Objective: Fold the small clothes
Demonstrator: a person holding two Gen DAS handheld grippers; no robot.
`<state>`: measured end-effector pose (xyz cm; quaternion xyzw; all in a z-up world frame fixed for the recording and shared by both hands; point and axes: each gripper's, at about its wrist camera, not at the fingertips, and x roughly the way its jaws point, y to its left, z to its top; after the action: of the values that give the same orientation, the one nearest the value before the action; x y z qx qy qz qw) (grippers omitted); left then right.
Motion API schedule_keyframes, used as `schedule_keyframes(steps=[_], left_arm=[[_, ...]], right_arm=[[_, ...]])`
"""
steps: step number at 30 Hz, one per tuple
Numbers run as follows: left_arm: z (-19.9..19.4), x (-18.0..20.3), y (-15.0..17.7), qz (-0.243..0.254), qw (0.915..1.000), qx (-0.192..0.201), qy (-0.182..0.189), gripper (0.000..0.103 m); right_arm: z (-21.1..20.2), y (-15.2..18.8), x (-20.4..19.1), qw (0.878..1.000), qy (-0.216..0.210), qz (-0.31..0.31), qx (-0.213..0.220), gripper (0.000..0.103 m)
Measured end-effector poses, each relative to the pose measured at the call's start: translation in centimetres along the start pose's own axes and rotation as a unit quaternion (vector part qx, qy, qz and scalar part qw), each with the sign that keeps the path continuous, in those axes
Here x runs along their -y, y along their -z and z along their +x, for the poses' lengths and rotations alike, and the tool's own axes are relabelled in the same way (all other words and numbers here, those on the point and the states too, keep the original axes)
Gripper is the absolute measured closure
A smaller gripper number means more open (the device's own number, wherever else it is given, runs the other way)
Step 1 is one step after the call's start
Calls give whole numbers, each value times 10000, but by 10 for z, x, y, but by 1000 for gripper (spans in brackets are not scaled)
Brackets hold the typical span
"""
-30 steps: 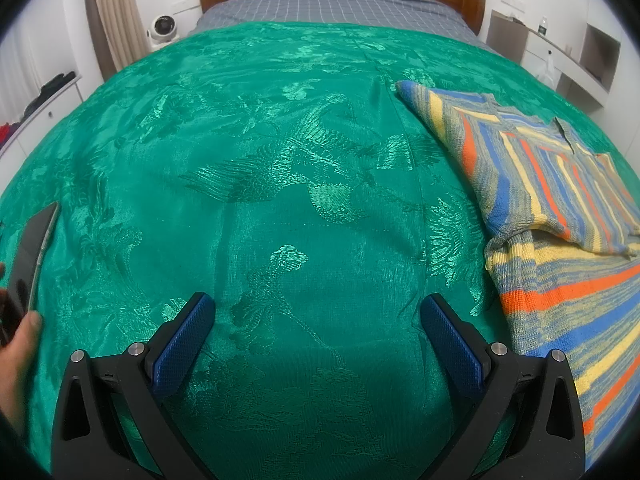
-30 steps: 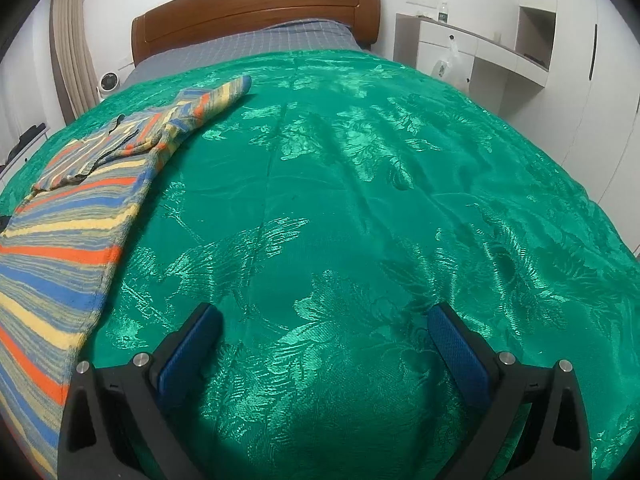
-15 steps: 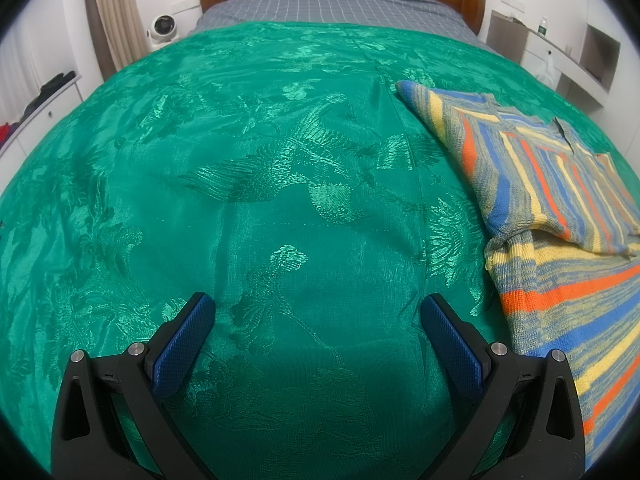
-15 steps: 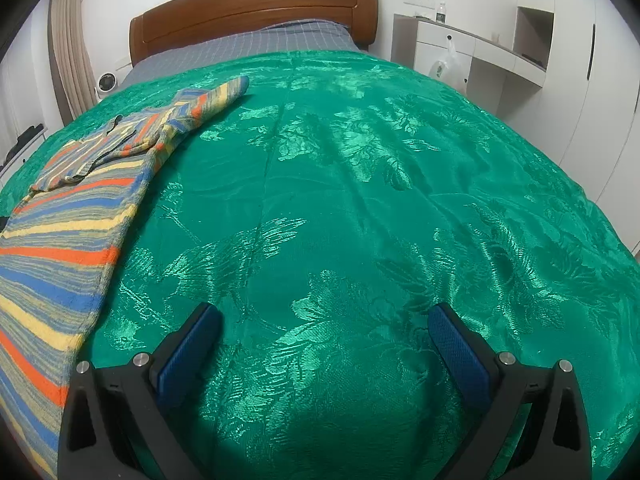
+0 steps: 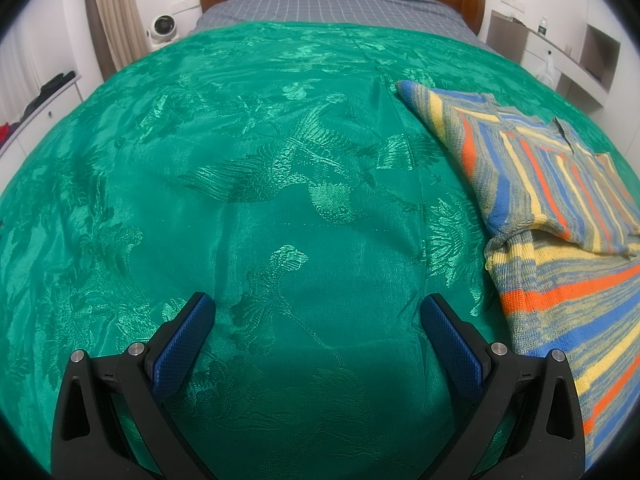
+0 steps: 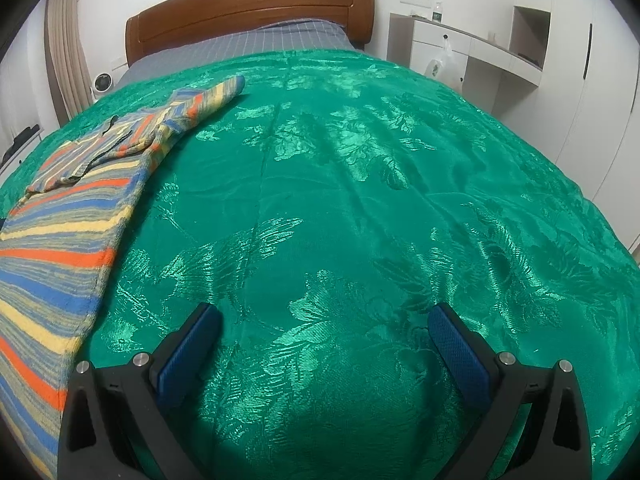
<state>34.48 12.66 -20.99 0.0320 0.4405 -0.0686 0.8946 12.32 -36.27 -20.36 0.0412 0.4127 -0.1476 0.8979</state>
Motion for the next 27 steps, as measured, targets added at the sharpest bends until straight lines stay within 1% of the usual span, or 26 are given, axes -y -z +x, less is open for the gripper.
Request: schedule_keyframes(steps=[27], left_arm=[[0,1,0,2,10000,4,8,0]], right_arm=[[-6,5,9,9994,-291,159,90,0]])
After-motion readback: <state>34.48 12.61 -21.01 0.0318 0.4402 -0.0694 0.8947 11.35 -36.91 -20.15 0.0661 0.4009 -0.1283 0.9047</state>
